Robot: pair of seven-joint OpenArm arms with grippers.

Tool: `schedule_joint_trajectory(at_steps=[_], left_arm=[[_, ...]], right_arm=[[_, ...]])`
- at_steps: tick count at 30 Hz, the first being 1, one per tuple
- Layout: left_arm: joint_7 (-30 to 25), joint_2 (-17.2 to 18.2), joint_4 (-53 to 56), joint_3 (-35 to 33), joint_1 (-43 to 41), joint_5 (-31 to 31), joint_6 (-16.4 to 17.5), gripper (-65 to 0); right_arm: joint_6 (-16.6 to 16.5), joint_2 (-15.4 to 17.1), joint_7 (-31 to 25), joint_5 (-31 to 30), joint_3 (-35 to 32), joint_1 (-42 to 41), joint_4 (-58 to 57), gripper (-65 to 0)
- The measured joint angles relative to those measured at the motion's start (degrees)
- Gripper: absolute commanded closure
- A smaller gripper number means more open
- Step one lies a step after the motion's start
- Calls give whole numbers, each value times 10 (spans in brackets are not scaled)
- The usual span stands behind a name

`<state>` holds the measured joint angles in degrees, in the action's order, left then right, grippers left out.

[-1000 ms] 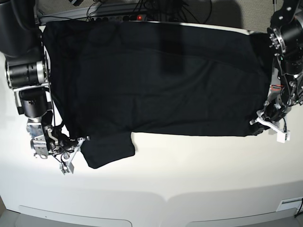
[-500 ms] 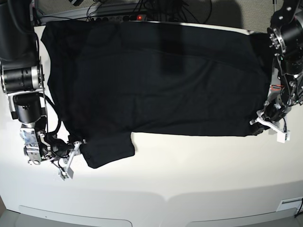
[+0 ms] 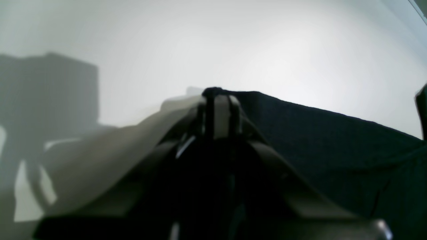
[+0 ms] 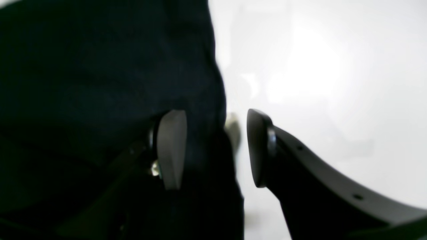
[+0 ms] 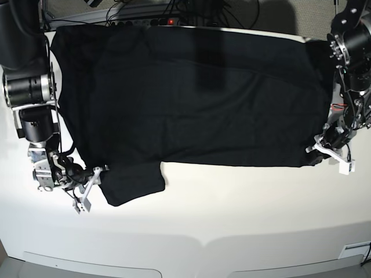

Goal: Fold the T-shirt properly
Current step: 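Move the right gripper to the hem corner by the sleeve and grasp, then lift the hem with both grippers and fold it over toward the collar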

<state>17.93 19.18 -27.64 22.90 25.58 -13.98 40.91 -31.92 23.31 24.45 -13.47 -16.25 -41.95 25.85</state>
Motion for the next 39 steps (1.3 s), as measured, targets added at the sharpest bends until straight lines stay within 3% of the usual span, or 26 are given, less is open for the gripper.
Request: schedule_joint_trajectory(at_steps=[6,9,14,15,19,26,29,32,35,39], left_arm=[[0,0,0,0,0,0,0,0],[0,0,0,0,0,0,0,0],[0,0,0,0,0,0,0,0],[0,0,0,0,0,0,0,0],[1,0,0,0,0,-3,0,0],[13,0,0,0,-4,-63,-2,0],[17,0,-4,0,-5,-66,-2,0],[22,0,-17,0,-9,-65,-4,0],[32,0,-47,-1,-20,-58,-6,0],[54,0,-115,-1,-53,-51,-13,0]], right_arm=[[2,-3,-5,-1,0,7,0,-272],[2,-3,13,-4,0,9,1,-193],[1,-5,37,-8,0,8,3,-9],[0,-5,37,-9,0,8,3,0],[0,-5,23,-8,0,9,3,0],[0,0,13,-31,0,10,5,0],[-33,3,27,-30,0,10,15,0],[-37,5,55,-32,0,16,38,0],[-38,21,66,-91,-1,35,93,0],[-39,66,113,-167,-2,90,227,0]])
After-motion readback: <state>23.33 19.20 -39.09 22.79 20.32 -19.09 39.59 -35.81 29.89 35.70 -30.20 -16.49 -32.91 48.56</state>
